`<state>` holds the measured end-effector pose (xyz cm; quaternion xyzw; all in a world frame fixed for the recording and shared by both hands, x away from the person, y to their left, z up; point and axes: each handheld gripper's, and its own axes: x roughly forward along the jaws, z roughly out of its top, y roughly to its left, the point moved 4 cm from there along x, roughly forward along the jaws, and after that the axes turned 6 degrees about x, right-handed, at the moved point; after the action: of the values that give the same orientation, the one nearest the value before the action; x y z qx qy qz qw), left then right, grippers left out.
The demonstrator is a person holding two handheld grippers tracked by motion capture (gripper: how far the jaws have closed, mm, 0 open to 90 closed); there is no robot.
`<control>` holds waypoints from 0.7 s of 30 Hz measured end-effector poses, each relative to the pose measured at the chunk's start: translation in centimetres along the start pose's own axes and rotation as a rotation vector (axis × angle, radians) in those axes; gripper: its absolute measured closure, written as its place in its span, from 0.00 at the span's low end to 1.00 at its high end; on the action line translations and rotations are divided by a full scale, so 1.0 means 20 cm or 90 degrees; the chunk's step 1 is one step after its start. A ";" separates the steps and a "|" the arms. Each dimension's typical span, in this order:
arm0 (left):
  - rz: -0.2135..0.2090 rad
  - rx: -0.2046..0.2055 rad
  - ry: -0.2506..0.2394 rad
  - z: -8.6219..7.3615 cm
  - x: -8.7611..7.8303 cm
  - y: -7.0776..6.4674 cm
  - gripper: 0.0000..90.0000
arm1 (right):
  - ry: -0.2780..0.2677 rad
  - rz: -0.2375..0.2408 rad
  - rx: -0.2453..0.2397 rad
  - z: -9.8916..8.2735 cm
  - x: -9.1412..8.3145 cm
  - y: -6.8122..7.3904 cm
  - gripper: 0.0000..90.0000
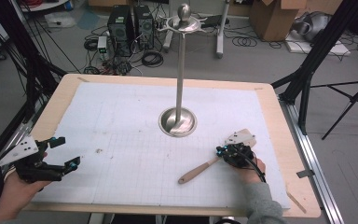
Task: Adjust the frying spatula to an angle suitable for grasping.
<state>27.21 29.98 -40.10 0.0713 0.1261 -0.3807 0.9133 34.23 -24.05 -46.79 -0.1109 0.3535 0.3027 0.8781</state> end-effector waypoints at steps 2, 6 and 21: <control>-0.001 0.001 0.001 0.00 0.00 0.00 0.05 | -0.003 -0.002 -0.001 0.00 -0.01 0.00 1.00; -0.004 -0.001 0.001 0.00 0.01 0.00 0.05 | -0.008 -0.001 0.006 -0.01 -0.02 0.00 1.00; -0.011 -0.001 0.000 0.01 0.03 0.00 0.05 | -0.011 -0.008 0.018 -0.08 -0.09 0.02 1.00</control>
<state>27.69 29.49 -40.18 0.0696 0.1268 -0.3883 0.9101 32.16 -25.21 -46.73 -0.0981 0.3493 0.2930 0.8846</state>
